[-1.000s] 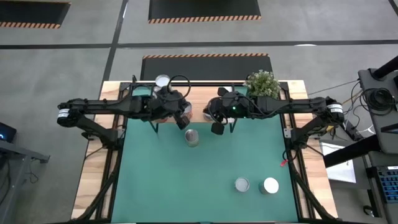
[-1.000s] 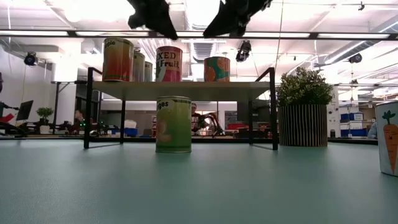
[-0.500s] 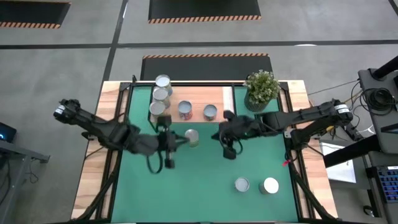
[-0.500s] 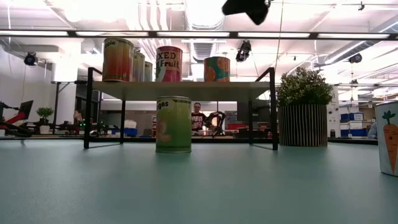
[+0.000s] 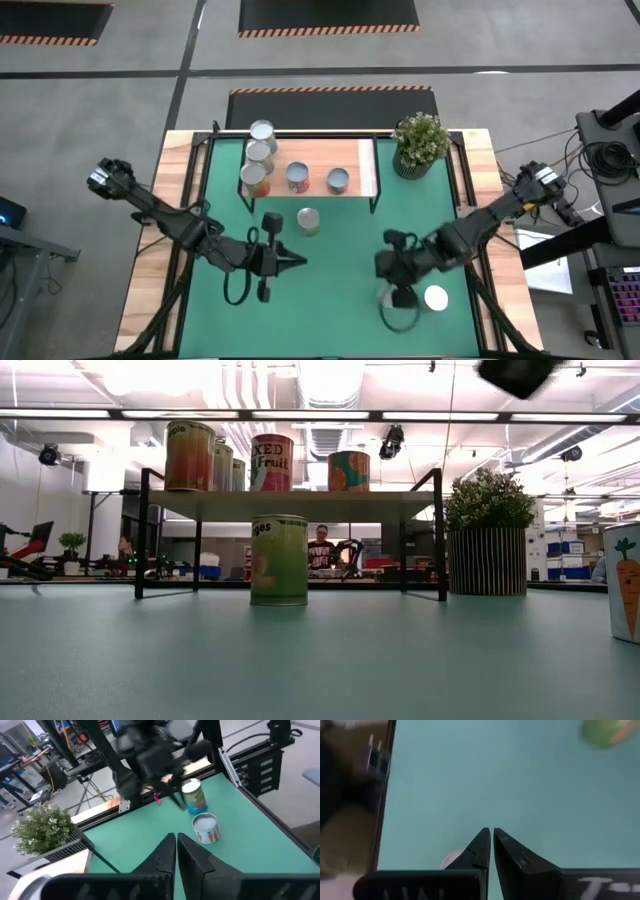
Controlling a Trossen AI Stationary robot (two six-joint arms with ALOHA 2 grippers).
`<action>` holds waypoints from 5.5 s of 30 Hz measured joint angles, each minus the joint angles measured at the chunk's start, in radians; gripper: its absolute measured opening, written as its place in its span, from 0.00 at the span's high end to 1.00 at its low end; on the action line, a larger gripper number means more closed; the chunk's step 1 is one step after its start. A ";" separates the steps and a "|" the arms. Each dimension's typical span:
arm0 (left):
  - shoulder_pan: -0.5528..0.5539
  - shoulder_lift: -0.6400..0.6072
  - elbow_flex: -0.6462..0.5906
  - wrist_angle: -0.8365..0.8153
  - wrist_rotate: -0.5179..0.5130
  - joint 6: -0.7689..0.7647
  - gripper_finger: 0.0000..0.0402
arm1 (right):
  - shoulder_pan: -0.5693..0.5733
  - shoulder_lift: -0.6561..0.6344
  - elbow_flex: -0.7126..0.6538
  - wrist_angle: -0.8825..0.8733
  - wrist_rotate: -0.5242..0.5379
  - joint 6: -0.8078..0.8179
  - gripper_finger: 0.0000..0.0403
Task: Pick and place cans onto a shelf
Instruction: Put the canned mixed vegetables on the shelf
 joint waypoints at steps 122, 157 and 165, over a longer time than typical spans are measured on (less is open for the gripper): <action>0.002 -0.550 -0.386 0.326 -0.086 0.158 1.00 | -0.860 0.448 1.044 -0.561 -0.105 -0.616 0.28; 0.002 -0.566 -0.386 0.323 -0.086 0.199 1.00 | -0.996 0.589 0.999 -0.474 -0.153 -0.483 0.28; 0.002 -0.566 -0.386 0.323 -0.086 0.199 1.00 | -0.996 0.589 0.952 -0.444 -0.126 -0.363 0.28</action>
